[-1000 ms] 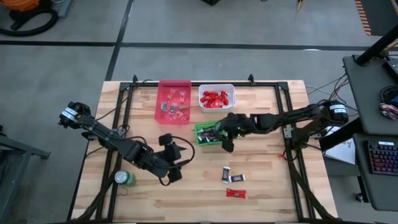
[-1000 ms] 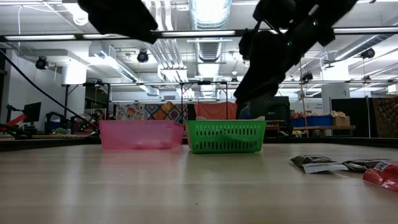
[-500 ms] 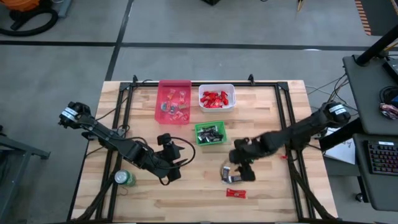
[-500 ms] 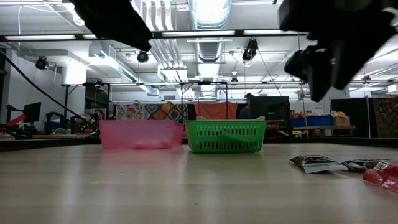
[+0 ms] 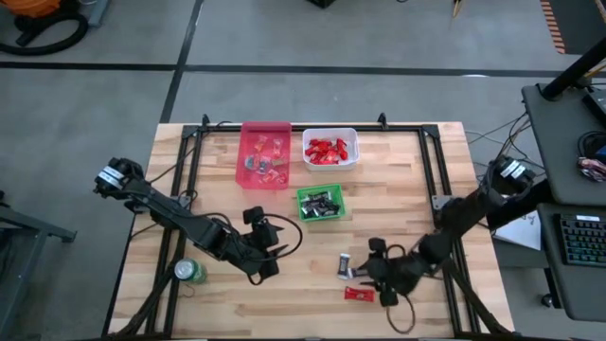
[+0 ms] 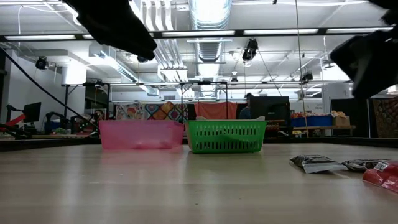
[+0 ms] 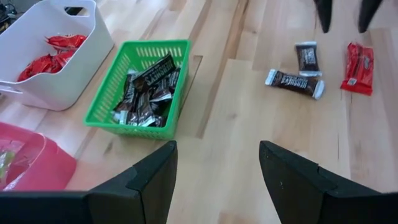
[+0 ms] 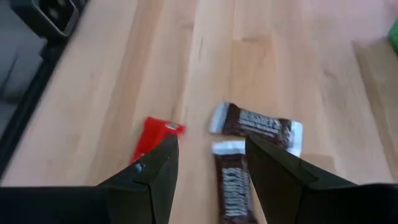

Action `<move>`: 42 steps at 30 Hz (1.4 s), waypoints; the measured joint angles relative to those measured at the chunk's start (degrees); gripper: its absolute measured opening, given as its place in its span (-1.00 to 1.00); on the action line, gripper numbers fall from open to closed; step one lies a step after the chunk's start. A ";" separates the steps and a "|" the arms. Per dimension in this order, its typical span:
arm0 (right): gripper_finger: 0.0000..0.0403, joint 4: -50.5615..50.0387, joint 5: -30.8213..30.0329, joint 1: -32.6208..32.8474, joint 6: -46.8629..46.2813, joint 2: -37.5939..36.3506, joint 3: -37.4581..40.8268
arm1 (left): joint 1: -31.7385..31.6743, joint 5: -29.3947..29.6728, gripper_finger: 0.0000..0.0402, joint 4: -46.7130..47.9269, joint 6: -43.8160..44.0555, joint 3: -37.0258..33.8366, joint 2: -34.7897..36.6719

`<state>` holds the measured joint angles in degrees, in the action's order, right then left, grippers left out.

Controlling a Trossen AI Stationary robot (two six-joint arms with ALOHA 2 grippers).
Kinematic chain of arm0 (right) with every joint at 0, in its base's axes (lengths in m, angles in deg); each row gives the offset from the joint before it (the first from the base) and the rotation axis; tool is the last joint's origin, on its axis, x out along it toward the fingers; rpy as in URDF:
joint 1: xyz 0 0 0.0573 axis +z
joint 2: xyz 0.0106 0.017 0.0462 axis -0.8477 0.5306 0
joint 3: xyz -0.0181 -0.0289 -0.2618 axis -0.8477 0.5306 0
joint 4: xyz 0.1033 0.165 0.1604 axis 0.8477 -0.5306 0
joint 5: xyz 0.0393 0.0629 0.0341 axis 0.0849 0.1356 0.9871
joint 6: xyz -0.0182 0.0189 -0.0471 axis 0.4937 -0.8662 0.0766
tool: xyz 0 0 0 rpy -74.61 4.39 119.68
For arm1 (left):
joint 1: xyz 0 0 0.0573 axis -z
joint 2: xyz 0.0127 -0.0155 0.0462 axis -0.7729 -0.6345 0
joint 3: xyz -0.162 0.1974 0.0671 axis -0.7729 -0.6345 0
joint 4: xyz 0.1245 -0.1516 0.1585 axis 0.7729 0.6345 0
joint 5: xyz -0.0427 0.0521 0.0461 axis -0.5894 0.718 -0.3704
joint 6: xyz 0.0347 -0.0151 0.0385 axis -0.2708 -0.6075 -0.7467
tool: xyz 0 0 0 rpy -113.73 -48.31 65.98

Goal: Sort candy
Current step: Put the red chocolate bar into the green bin

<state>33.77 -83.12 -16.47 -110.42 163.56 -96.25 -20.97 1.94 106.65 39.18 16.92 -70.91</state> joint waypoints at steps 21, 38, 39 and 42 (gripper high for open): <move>-0.13 9.50 -6.68 8.00 -12.91 19.08 -2.75 | 2.23 -0.06 0.04 -0.61 0.83 1.51 0.07; -0.76 11.93 -6.15 4.60 -5.40 17.54 -2.45 | 2.19 10.77 0.04 -0.85 0.44 1.51 0.11; -0.82 12.18 -6.15 4.56 -4.83 17.34 -2.43 | 2.19 12.55 0.04 -0.83 0.43 1.51 0.11; -0.93 12.39 -5.85 3.94 -3.31 16.71 -2.37 | 2.19 17.82 0.04 -0.83 0.43 1.51 0.14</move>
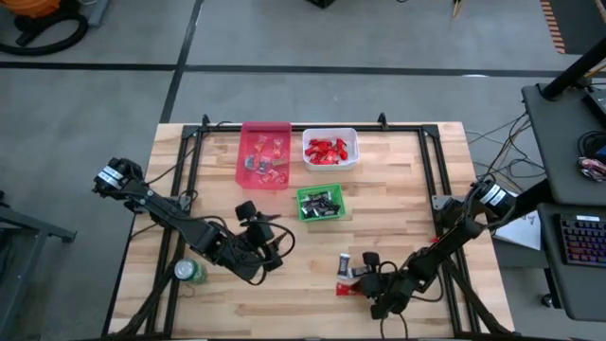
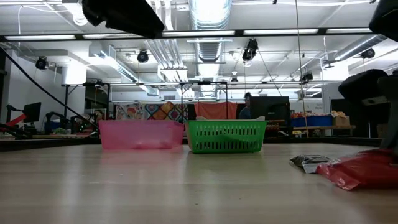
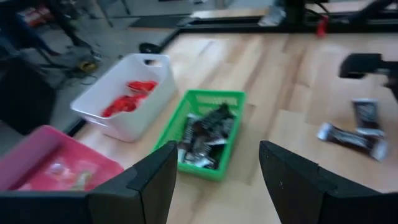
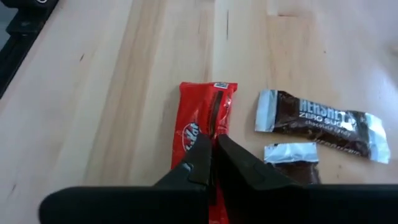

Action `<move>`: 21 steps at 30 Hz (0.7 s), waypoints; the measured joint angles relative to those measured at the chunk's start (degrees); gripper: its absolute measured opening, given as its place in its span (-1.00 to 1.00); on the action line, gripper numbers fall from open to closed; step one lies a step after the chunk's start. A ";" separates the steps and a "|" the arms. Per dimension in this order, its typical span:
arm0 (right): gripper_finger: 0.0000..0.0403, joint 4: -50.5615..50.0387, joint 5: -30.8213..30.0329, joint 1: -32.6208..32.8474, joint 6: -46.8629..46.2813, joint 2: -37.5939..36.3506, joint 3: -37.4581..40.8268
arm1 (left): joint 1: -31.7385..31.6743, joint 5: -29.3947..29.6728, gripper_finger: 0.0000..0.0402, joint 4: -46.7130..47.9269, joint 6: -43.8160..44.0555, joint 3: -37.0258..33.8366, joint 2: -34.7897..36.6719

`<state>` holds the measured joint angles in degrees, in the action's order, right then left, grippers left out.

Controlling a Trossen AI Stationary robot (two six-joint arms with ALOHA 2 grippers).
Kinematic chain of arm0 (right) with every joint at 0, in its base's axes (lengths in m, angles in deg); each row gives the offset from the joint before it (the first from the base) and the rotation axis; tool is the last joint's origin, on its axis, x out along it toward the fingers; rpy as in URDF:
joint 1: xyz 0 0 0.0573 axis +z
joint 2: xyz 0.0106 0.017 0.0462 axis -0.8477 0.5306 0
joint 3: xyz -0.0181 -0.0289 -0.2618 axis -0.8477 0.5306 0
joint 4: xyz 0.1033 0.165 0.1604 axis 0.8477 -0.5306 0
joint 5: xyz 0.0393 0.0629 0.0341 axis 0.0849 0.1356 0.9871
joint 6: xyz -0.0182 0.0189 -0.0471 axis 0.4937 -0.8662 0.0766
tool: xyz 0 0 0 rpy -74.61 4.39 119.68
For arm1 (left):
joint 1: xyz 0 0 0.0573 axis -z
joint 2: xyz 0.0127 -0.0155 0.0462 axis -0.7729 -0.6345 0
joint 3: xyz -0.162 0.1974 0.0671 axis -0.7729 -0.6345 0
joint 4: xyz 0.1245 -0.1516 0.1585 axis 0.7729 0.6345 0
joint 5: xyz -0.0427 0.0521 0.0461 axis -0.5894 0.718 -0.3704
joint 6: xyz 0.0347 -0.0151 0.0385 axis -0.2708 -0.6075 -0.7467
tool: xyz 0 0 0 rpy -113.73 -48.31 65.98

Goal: Sort candy
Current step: Put the red chocolate bar into the green bin

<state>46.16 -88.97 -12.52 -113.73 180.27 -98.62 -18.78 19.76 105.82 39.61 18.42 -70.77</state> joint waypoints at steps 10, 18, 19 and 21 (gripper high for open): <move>-0.96 1.08 0.73 -5.01 8.64 -7.09 -0.06 | 0.00 2.51 0.04 0.02 0.90 0.00 0.00; -0.96 0.96 0.29 -12.73 21.96 -16.39 -0.12 | 0.00 2.34 0.04 -0.17 1.97 0.00 -0.09; -0.96 0.99 -0.74 -14.25 24.06 -17.70 -0.14 | 0.00 2.34 0.04 -0.21 2.42 0.00 -0.09; -0.96 0.53 -3.53 -18.20 28.77 -20.46 -0.15 | 0.00 2.34 0.04 -0.40 3.36 0.00 -0.09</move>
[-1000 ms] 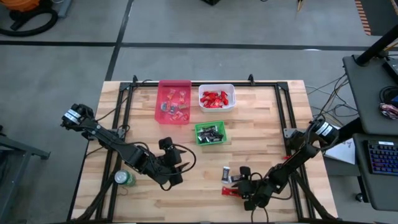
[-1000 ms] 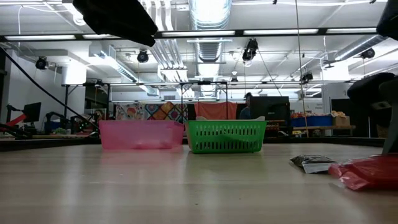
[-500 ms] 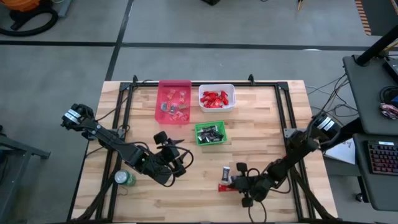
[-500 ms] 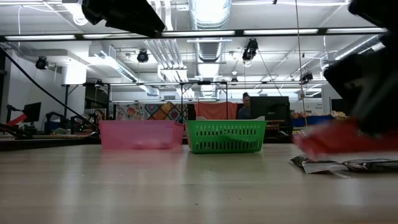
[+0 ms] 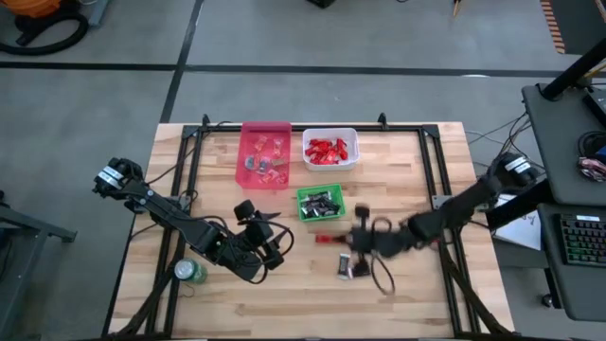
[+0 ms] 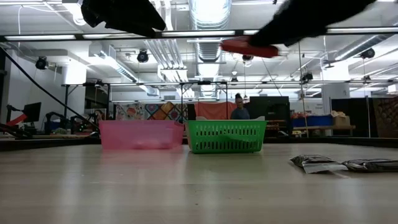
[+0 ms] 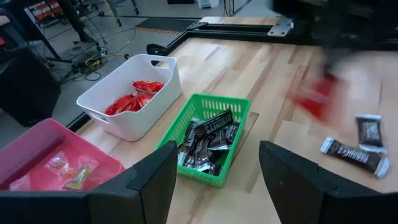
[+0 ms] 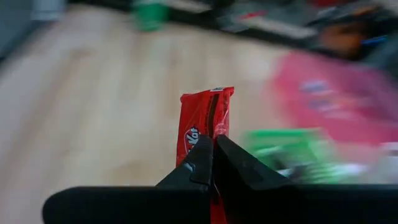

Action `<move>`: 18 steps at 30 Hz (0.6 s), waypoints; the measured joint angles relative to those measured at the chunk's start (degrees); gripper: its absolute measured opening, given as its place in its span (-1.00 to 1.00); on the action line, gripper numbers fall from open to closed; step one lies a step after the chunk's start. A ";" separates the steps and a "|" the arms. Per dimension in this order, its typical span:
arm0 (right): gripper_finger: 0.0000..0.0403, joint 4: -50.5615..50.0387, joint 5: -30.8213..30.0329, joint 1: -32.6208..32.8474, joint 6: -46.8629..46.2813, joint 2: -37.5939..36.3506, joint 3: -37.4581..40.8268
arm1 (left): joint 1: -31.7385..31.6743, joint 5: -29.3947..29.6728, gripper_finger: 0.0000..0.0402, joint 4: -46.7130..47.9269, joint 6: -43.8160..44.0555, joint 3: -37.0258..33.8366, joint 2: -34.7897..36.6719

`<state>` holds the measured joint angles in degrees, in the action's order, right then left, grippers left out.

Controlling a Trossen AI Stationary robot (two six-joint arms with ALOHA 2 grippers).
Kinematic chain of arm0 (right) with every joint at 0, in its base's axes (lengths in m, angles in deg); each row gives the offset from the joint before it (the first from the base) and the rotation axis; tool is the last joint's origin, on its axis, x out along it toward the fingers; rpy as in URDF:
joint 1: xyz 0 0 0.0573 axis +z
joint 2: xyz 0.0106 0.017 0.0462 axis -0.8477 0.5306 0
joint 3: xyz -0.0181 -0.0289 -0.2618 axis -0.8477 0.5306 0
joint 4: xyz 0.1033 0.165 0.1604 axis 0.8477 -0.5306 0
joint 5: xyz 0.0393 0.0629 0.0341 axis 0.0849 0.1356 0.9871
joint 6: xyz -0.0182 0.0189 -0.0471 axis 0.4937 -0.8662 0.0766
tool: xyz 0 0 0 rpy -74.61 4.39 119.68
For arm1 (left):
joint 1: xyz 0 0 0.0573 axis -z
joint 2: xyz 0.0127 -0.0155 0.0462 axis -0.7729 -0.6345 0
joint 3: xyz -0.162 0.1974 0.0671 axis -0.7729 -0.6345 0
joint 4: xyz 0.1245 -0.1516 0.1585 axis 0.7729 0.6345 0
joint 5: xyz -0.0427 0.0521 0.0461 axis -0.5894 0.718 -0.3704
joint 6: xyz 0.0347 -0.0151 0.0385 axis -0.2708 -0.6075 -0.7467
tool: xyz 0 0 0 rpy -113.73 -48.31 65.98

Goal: Sort candy
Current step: Put the red chocolate bar into the green bin

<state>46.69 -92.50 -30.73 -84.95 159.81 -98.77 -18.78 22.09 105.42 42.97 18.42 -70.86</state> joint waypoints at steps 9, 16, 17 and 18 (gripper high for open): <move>-0.96 -0.74 1.10 -34.51 4.79 -4.63 -0.02 | 0.00 -0.05 0.04 -3.20 1.38 -0.03 -0.02; -0.89 1.43 23.65 -55.64 -3.21 2.05 0.07 | 0.00 0.52 0.04 -3.88 2.51 -0.04 -0.07; -0.87 1.45 23.72 -56.76 -3.22 2.93 0.07 | 0.00 0.58 0.04 -3.88 2.80 -0.04 -0.07; -0.85 1.54 23.78 -57.58 -3.24 3.77 0.07 | 0.00 0.62 0.04 -3.88 3.03 -0.04 -0.07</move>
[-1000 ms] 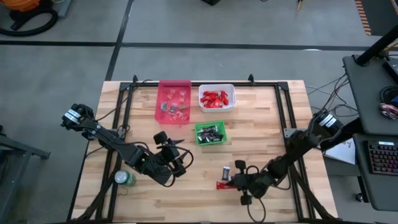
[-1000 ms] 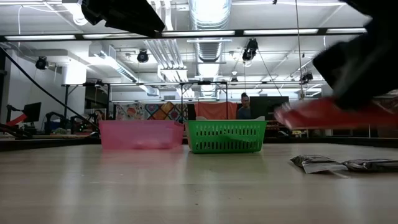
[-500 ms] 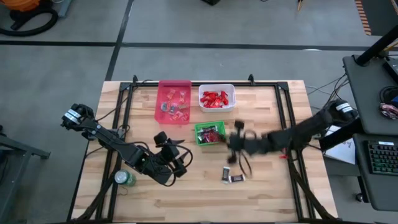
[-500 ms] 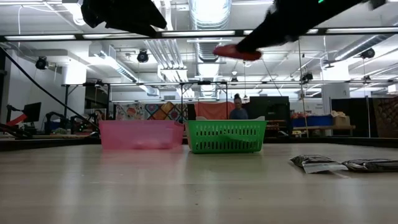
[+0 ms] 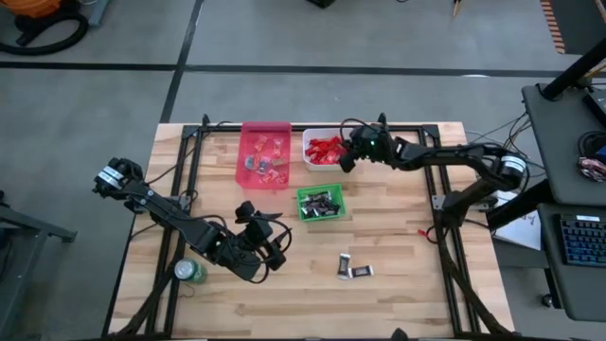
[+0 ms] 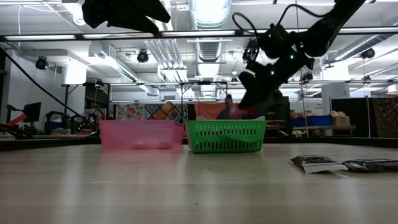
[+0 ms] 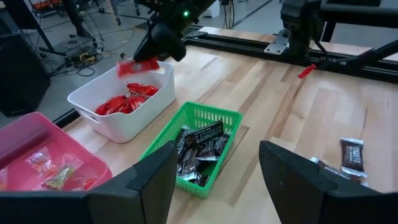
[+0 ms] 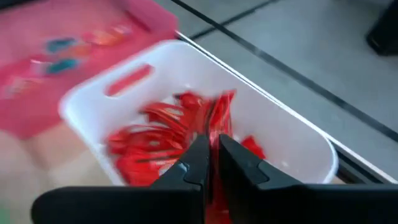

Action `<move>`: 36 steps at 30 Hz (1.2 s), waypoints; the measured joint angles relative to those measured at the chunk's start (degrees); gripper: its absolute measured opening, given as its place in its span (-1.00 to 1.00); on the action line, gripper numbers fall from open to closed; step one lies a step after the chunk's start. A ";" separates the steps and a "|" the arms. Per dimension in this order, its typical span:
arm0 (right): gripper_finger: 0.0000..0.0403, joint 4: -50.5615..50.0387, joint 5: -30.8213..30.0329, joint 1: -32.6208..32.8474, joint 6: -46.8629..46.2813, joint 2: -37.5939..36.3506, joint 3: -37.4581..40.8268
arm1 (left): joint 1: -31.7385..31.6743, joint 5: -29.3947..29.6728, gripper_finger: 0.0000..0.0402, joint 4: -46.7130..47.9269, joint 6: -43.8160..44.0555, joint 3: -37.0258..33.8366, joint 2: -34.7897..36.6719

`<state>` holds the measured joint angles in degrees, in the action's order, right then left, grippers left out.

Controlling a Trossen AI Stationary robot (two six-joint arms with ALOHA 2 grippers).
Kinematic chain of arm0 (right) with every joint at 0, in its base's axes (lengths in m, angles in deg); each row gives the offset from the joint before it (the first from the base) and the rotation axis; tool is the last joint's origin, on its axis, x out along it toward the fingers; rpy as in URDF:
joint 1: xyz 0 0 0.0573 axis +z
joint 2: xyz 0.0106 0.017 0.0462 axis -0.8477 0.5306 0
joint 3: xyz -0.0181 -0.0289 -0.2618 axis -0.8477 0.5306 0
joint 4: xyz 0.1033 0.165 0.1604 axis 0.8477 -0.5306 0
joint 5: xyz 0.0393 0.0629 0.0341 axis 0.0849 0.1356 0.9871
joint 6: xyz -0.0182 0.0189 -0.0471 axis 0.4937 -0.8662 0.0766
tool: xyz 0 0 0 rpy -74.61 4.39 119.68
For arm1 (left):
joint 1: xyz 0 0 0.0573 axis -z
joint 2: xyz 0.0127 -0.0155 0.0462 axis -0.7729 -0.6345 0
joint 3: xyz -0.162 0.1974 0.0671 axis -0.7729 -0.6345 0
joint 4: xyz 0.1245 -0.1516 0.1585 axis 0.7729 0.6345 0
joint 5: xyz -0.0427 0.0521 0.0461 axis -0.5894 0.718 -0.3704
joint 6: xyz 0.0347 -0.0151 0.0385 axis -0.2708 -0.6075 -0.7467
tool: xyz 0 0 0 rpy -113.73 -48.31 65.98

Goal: Sort candy
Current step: Put the red chocolate bar into the green bin, then put the brown chocolate bar into the green bin

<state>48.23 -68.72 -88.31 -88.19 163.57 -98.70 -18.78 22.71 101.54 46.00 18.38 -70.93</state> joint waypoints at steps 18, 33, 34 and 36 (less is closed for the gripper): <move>-0.82 0.30 4.13 -0.65 2.28 1.44 -2.56 | -0.09 0.34 0.04 -0.97 0.81 -0.24 -2.37; -0.24 -2.29 12.79 0.13 -1.99 -0.65 -6.11 | -0.07 2.88 0.04 -1.07 -1.91 0.00 -3.56; -0.21 -2.30 16.67 0.62 -2.03 -1.21 -6.51 | -0.07 2.87 0.04 -1.06 -1.91 0.00 -3.56; -0.16 -2.25 25.96 1.87 -0.97 -2.34 -7.05 | -0.07 2.86 0.04 -1.05 -1.93 0.00 -3.56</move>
<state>45.98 -42.76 -86.44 -89.16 161.24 -105.75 -18.85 25.57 100.49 44.07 18.38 -74.49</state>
